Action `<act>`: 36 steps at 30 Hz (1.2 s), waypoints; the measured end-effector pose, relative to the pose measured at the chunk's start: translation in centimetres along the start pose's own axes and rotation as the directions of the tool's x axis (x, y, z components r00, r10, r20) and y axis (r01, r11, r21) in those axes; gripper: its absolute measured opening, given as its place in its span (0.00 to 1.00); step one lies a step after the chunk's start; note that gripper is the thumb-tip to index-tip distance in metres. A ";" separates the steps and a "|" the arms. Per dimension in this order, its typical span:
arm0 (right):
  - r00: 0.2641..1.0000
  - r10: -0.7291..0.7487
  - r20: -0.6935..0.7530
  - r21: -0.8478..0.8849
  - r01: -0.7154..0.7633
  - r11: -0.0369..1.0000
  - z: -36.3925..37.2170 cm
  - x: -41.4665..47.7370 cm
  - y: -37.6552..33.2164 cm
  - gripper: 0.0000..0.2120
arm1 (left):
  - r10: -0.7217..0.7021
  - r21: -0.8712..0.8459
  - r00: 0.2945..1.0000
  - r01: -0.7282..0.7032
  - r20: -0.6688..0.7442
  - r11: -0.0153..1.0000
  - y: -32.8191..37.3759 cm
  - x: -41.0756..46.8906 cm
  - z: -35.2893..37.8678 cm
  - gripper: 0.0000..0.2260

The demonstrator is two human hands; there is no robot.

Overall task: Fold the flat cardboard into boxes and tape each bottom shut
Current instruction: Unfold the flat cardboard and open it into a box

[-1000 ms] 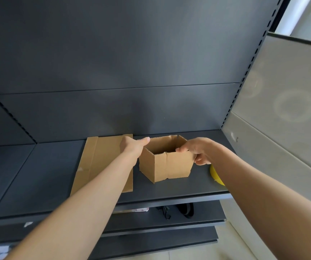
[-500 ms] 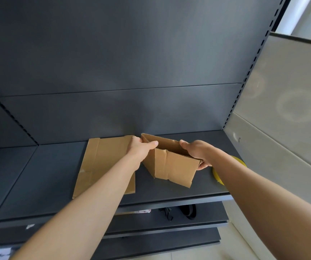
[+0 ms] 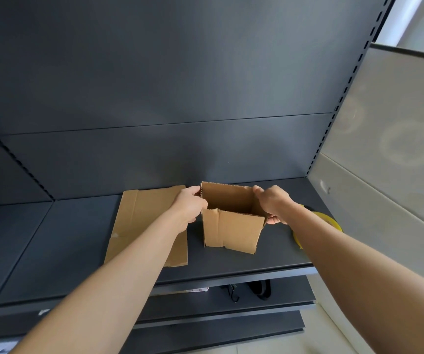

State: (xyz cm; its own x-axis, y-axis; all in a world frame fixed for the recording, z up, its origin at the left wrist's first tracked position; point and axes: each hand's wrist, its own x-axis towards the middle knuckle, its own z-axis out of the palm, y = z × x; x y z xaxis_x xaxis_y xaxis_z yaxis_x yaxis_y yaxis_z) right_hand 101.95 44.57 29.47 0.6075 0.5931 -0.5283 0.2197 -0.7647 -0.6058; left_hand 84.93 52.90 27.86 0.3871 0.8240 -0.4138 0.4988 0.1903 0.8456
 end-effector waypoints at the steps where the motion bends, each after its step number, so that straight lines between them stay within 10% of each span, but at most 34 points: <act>1: 1.000 0.002 -0.010 0.012 -0.002 1.000 -0.1 0.2 -0.1 0.18 | -0.004 0.001 1.000 0.004 0.015 1.000 0.0 0.0 -0.2 0.30; 36: 0.998 0.004 -0.058 0.034 -0.002 0.999 0.1 1.3 0.0 0.21 | 0.009 0.171 0.985 -0.038 0.171 0.984 0.6 -0.7 -1.3 0.31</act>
State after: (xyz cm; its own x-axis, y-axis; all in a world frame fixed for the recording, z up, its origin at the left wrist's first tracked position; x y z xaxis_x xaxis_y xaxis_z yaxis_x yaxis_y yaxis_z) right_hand 102.68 45.33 28.71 0.6513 0.5746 -0.4956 0.1923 -0.7568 -0.6247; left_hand 83.93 53.13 29.13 0.5180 0.7225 -0.4579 0.6092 0.0643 0.7904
